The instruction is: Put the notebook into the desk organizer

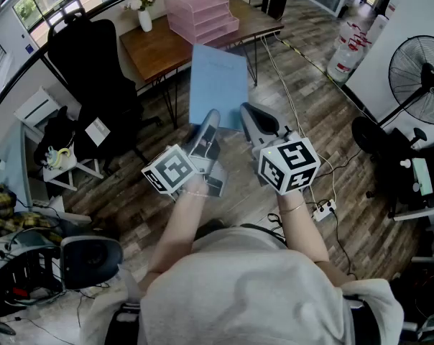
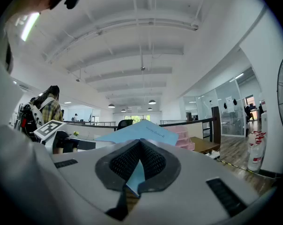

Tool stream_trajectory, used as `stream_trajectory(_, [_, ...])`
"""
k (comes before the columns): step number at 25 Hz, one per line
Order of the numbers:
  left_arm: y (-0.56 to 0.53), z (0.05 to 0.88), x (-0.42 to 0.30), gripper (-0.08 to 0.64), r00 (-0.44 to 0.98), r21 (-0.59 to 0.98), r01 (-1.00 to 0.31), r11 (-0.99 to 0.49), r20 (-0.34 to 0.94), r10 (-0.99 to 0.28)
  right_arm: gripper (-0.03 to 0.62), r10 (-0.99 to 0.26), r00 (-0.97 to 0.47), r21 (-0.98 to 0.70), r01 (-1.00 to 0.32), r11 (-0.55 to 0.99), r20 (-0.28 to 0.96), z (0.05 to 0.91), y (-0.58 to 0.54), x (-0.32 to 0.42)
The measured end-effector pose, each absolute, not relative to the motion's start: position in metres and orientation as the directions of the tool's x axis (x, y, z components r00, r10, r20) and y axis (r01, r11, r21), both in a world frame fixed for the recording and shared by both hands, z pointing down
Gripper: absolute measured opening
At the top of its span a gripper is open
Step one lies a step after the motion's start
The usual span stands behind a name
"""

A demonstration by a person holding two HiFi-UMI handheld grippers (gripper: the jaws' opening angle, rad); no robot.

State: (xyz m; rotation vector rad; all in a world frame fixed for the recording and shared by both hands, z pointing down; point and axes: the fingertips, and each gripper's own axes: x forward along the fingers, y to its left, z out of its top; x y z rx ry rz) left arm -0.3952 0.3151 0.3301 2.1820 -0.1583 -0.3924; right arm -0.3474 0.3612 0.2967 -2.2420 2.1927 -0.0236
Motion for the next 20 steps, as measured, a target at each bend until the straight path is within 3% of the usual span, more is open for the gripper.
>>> stream_trajectory(20, [0.313, 0.342, -0.395, 0.072, 0.948, 0.815, -0.009, -0.580, -0.177, -0.263, 0.009, -0.999, 0.033, -0.075, -0.997, -0.035, 0.027, 0.317, 0.365, -0.345])
